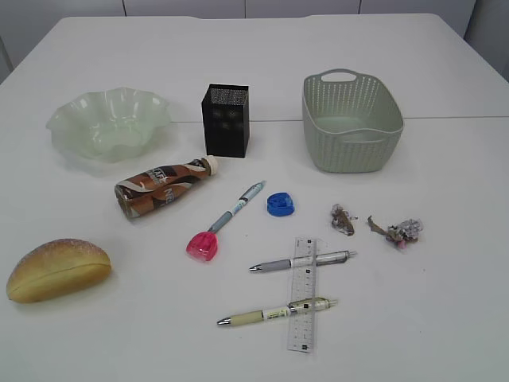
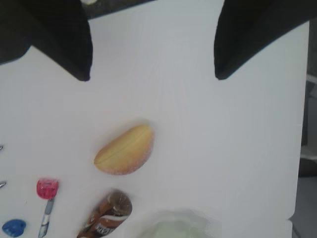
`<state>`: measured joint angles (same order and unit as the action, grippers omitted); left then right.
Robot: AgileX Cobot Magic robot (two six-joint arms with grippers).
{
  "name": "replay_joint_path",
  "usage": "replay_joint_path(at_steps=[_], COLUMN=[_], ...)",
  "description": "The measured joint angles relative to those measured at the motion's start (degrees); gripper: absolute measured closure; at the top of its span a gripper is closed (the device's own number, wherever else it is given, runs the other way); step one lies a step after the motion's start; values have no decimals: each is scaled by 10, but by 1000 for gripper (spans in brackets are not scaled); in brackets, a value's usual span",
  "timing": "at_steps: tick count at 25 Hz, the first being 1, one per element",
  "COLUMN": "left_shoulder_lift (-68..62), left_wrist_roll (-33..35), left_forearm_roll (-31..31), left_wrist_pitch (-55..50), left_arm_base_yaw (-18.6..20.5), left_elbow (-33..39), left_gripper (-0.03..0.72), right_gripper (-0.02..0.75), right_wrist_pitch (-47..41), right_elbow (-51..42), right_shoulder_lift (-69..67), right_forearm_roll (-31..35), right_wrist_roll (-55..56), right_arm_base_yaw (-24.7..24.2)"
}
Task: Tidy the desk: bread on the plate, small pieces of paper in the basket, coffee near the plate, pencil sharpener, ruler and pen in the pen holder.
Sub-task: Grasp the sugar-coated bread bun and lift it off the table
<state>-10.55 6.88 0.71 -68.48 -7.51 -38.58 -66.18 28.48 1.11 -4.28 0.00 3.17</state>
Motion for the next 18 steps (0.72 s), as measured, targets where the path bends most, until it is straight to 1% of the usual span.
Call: replay_joint_path(at_steps=[4,7,11,14,18], left_shoulder_lift=[-97,-163,-244,-302,-403], left_wrist_roll=[0,0,0,0,0], left_forearm_roll=[13,15,16,33,77], left_wrist_pitch=[-36,-37,-37,-37,-37], left_arm_base_yaw=[0,0,0,-20,-72], left_elbow=[-61,-97,-132,-154,-199], left_gripper=[128,128,128,128,128], right_gripper=[295,295,295,295,295], right_wrist_pitch=[-7,-13,-42,-54,-57], right_elbow=[1,2,24,53,102], right_shoulder_lift=[0,-8,-93,-190,-321], right_forearm_roll=[3,16,51,61,69], right_wrist_roll=[14,57,75,94,103], right_arm_base_yaw=[0,0,0,0,0])
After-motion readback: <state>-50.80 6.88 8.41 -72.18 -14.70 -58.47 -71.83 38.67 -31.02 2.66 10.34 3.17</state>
